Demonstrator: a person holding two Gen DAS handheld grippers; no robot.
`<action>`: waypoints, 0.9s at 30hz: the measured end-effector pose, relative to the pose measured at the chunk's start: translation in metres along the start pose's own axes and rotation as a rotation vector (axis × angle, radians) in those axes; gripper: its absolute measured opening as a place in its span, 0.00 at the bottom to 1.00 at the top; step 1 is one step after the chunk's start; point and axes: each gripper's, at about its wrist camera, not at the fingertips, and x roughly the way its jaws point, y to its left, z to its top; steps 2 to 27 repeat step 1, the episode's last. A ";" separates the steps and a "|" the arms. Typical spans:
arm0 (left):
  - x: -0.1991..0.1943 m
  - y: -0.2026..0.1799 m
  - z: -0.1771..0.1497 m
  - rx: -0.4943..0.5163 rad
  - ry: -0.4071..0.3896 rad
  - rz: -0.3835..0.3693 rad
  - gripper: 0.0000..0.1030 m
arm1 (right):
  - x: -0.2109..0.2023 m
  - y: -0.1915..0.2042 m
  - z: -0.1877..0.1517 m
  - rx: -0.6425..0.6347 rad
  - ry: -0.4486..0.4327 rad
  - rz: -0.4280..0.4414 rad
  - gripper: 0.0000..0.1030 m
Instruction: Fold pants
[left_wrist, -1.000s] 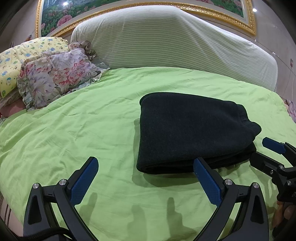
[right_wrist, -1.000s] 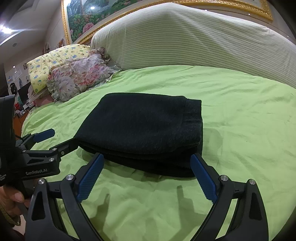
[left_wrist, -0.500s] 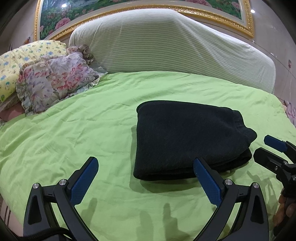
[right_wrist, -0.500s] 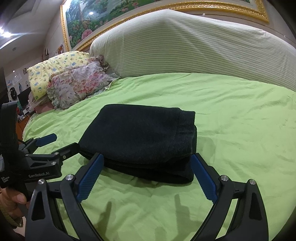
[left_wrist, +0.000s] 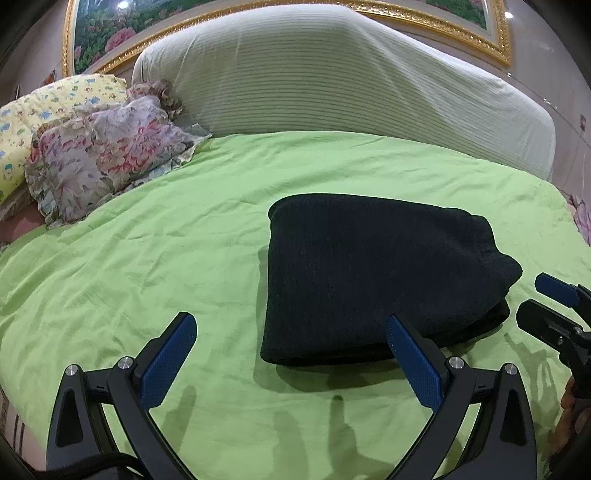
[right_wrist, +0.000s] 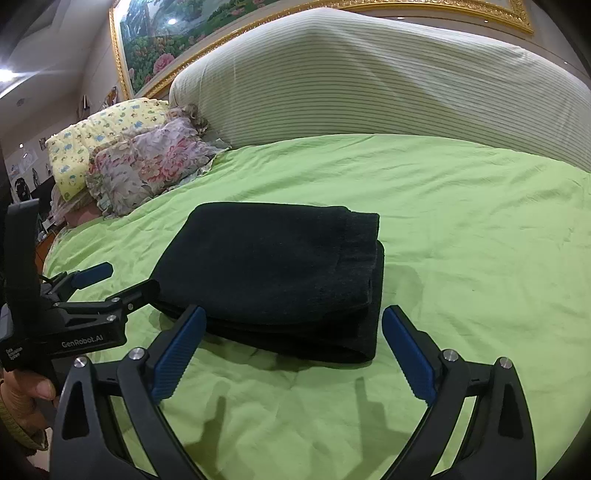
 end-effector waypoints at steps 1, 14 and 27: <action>0.001 -0.001 0.000 0.001 0.003 0.005 1.00 | 0.001 -0.001 0.000 0.000 0.000 0.002 0.94; 0.001 -0.001 0.000 0.001 0.003 0.005 1.00 | 0.001 -0.001 0.000 0.000 0.000 0.002 0.94; 0.001 -0.001 0.000 0.001 0.003 0.005 1.00 | 0.001 -0.001 0.000 0.000 0.000 0.002 0.94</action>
